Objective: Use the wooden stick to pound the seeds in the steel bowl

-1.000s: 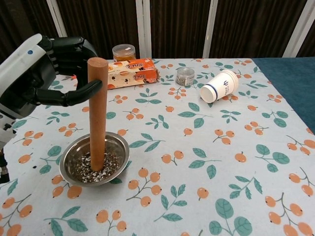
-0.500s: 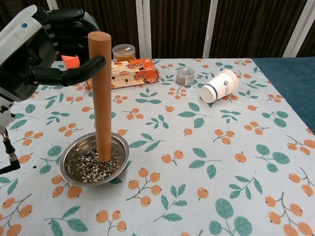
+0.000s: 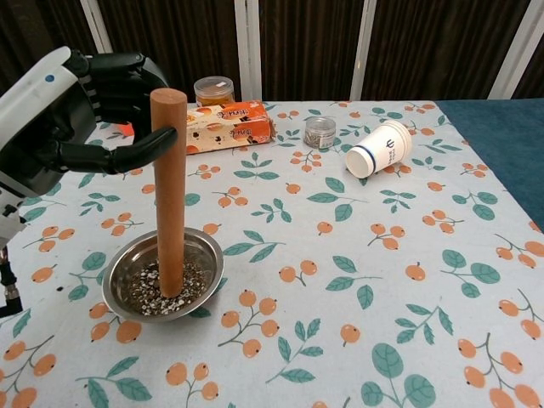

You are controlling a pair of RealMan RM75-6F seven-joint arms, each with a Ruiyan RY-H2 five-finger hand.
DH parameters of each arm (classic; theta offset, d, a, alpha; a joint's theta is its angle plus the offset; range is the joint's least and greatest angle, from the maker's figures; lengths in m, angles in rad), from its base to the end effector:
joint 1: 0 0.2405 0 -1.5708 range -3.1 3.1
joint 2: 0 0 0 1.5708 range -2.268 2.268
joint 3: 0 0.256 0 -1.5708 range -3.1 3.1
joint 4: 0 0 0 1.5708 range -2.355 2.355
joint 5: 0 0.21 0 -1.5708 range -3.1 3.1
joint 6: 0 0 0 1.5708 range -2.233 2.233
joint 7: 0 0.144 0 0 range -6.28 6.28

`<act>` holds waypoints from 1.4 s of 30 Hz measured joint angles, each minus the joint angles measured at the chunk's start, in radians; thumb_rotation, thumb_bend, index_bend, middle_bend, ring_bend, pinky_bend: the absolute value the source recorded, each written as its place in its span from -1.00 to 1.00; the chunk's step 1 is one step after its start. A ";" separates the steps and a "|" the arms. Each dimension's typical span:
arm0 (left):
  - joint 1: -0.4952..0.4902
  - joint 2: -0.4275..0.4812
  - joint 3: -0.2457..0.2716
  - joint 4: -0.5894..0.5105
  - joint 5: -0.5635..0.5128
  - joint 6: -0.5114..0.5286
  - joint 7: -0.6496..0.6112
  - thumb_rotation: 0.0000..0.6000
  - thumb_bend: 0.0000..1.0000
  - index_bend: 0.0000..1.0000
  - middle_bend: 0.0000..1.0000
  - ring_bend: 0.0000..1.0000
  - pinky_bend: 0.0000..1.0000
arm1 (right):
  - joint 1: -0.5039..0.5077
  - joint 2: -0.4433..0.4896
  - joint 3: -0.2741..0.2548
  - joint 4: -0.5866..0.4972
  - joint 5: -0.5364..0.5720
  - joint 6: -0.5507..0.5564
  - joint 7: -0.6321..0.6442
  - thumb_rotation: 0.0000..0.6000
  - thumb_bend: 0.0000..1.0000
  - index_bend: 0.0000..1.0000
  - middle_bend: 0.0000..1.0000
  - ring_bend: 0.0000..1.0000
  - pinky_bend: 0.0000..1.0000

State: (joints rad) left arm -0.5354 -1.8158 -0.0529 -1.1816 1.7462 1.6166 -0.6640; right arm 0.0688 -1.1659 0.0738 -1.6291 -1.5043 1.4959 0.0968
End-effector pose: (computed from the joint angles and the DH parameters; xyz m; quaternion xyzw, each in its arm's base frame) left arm -0.1415 0.2605 -0.0190 -0.5255 -0.4341 -0.7202 0.1291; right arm -0.3032 -0.1805 0.1472 0.5538 -0.4282 0.4424 0.5605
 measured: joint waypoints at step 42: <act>0.027 0.006 0.029 -0.001 0.024 0.036 0.008 1.00 0.70 0.32 0.47 0.19 0.37 | -0.006 0.001 -0.005 0.000 -0.018 0.016 0.015 1.00 -0.27 -1.00 -1.00 -1.00 -1.00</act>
State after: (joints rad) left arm -0.5086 -1.8099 -0.0237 -1.1830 1.7701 1.6522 -0.6562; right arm 0.0625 -1.1648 0.0691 -1.6291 -1.5220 1.5120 0.1122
